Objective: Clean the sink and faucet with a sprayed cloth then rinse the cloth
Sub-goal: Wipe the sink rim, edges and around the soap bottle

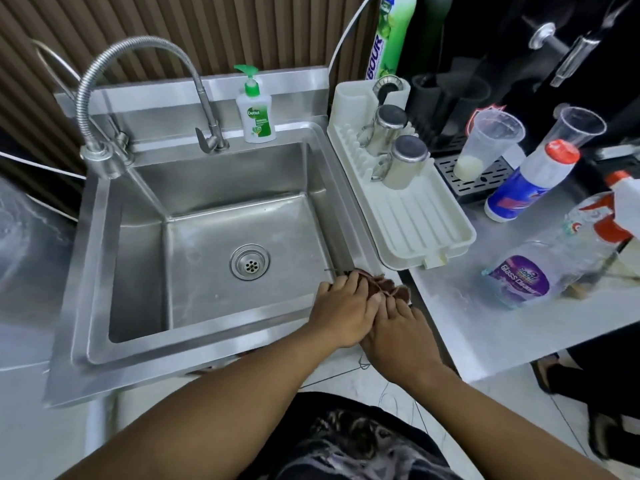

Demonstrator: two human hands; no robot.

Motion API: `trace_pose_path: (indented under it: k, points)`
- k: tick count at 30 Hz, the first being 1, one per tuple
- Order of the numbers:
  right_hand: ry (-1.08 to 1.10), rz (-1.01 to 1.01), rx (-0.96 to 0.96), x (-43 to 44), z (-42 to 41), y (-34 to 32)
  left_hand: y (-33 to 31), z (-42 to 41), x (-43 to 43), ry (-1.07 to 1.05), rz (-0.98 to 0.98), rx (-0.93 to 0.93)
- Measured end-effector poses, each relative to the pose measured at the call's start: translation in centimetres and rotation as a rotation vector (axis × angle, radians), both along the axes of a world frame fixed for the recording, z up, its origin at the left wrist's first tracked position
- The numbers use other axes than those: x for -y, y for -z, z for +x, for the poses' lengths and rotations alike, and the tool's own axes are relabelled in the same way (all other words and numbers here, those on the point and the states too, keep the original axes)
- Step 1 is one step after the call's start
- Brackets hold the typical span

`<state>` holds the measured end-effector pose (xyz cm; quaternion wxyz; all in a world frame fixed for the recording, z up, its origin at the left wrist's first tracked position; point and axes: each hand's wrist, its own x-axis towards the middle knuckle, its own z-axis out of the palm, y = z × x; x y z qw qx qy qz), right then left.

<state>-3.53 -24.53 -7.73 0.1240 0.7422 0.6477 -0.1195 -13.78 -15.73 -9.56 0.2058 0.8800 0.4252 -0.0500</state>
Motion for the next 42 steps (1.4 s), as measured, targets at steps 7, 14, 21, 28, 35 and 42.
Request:
trace_pose_path:
  k: [7, 14, 21, 28, 35, 42]
  points:
    - [0.101, -0.132, -0.022, 0.5, 1.6, -0.7, 0.0, 2.7, 0.7, -0.049, -0.092, -0.004]
    - [-0.016, -0.069, -0.143, 0.6, -1.9, -0.1, -1.2, -4.3, 0.2, 0.107, -0.066, -0.011]
    - [-0.105, -0.092, -0.095, 0.3, 0.1, -0.4, -1.4, -4.8, -0.1, 0.315, -0.043, -0.228]
    - [-0.038, -0.079, -0.047, 0.8, 3.0, 0.5, -1.8, 0.3, 1.1, 0.222, 0.007, -0.203]
    - [-0.026, -0.109, -0.003, 2.1, -3.1, 0.1, -0.3, -4.6, 1.8, 0.188, 0.113, -0.181]
    - [-0.028, -0.108, -0.034, 1.8, -13.1, 0.1, 0.7, -14.7, 1.0, 0.210, 0.167, -0.196]
